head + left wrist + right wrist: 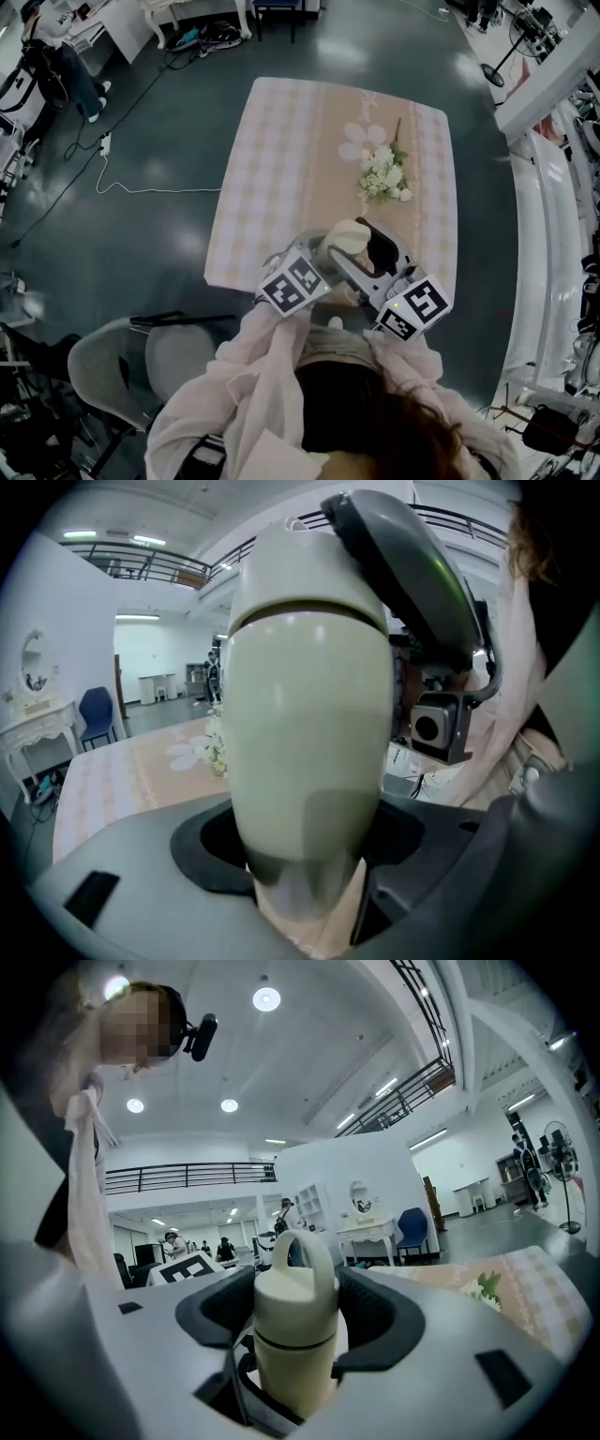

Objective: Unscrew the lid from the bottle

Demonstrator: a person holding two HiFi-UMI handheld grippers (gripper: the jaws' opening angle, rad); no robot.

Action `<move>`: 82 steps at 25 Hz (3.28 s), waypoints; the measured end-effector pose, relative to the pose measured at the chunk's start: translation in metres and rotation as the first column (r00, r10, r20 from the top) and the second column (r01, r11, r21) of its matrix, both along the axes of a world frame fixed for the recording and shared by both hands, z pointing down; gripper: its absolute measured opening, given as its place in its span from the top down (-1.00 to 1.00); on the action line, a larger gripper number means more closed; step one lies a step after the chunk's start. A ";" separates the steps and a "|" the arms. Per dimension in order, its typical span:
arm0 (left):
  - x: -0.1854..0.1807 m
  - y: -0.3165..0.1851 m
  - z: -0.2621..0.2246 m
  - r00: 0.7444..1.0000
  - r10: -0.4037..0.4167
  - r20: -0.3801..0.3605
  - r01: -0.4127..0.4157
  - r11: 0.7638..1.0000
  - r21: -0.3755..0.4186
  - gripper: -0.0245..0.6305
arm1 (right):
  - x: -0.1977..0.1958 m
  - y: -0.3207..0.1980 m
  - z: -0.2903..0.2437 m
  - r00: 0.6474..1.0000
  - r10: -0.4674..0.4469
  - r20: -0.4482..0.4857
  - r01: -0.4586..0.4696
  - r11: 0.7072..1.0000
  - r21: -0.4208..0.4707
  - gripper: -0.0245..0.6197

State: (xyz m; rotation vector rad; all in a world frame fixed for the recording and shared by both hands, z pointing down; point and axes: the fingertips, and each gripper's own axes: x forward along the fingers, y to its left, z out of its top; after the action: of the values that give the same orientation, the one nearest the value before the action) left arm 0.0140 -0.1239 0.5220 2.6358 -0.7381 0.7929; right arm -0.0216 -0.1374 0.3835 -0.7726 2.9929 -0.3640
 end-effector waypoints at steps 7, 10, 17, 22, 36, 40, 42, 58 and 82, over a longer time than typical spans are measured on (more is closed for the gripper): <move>0.006 0.011 -0.016 0.987 0.154 -0.039 -0.152 0.987 0.048 -0.04 | -0.001 0.014 -0.010 0.992 -0.124 0.000 0.123 0.991 0.049 0.00; 0.007 0.018 -0.021 0.972 0.228 -0.061 -0.225 0.973 0.057 -0.04 | -0.001 0.021 -0.014 0.986 -0.168 0.017 0.167 0.984 0.068 0.01; 0.008 0.033 -0.026 0.932 0.350 -0.095 -0.346 0.936 0.062 -0.04 | -0.003 0.033 -0.021 0.969 -0.246 0.034 0.241 0.965 0.107 0.01; 0.012 0.045 -0.033 0.896 0.414 -0.161 -0.408 0.910 0.070 -0.04 | -0.003 0.041 -0.028 0.955 -0.285 0.082 0.273 0.953 0.128 0.01; -0.006 -0.005 -0.036 0.993 0.076 -0.092 -0.066 0.992 0.108 -0.04 | -0.001 0.015 -0.021 0.997 -0.075 0.011 0.074 0.991 0.112 -0.14; -0.008 -0.012 -0.034 0.997 0.005 -0.075 0.003 0.994 0.107 -0.04 | -0.007 0.012 -0.020 0.998 -0.045 -0.031 0.049 0.991 0.121 -0.14; -0.007 -0.013 -0.031 0.998 -0.003 -0.064 0.010 0.995 0.100 -0.04 | -0.009 0.010 -0.021 0.999 -0.034 -0.034 0.038 0.991 0.127 -0.13; 0.004 0.004 -0.023 0.990 0.124 -0.069 -0.117 0.988 0.100 -0.04 | -0.004 0.013 -0.020 0.996 -0.084 0.001 0.084 0.992 0.099 0.00; -0.002 -0.001 -0.040 0.981 0.071 -0.182 -0.066 0.997 0.034 -0.04 | 0.002 0.016 -0.018 0.985 -0.149 0.091 0.147 0.989 0.036 -0.19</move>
State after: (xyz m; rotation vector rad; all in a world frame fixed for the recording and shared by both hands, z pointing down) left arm 0.0122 -0.1253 0.4818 2.7256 -0.6162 0.5511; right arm -0.0194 -0.1216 0.3658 -0.5167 2.9676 -0.3492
